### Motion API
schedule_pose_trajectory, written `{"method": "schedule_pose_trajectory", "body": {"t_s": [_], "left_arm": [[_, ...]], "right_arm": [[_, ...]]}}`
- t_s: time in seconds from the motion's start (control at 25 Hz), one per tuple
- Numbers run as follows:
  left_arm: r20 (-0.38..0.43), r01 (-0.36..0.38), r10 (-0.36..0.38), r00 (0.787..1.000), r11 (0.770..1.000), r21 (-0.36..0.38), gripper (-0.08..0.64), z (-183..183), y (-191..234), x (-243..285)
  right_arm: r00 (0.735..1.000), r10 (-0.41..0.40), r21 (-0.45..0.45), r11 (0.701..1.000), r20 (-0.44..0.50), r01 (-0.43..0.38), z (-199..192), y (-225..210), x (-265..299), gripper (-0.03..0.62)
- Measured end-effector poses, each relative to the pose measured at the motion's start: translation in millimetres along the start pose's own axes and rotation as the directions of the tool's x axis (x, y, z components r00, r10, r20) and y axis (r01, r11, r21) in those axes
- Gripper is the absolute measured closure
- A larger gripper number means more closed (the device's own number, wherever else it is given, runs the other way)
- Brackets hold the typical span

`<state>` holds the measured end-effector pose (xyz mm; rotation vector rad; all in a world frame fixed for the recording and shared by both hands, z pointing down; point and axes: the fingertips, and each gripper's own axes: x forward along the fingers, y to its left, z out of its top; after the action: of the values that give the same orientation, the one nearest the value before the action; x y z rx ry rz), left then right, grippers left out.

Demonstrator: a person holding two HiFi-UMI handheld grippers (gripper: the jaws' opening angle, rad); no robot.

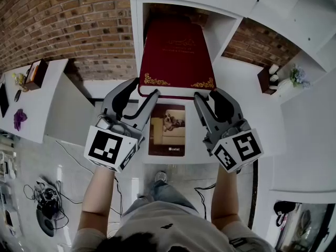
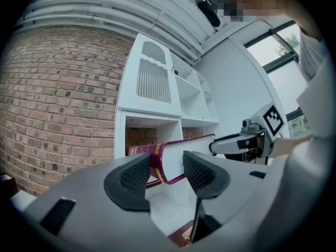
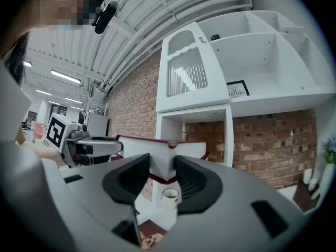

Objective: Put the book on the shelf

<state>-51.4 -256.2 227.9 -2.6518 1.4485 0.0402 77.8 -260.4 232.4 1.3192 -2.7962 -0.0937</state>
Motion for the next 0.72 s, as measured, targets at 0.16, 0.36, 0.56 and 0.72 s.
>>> {"method": "schedule_pose_trajectory", "body": {"t_s": [0.16, 0.36, 0.56, 0.72], "left_arm": [[-0.010, -0.007, 0.007, 1.000, 1.000, 0.009, 0.356, -2.3, 6.1, 8.6], [-0.014, -0.012, 0.012, 1.000, 1.000, 0.010, 0.356, -3.2, 11.5, 19.7], [-0.023, -0.020, 0.021, 1.000, 1.000, 0.013, 0.356, -7.5, 17.5, 30.0], [-0.032, -0.024, 0.024, 0.999, 1.000, 0.000, 0.356, -11.8, 23.5, 36.1]], "right_arm": [[1.000, 0.007, 0.005, 1.000, 0.001, -0.007, -1.1, -7.0, 9.0, 0.434], [1.000, 0.012, 0.009, 1.000, 0.000, -0.012, -2.8, -16.1, 18.5, 0.434], [1.000, 0.019, 0.007, 1.000, -0.003, -0.019, -4.8, -24.7, 28.2, 0.434], [1.000, 0.025, 0.008, 1.000, -0.007, -0.025, -7.3, -29.0, 36.3, 0.434]]}}
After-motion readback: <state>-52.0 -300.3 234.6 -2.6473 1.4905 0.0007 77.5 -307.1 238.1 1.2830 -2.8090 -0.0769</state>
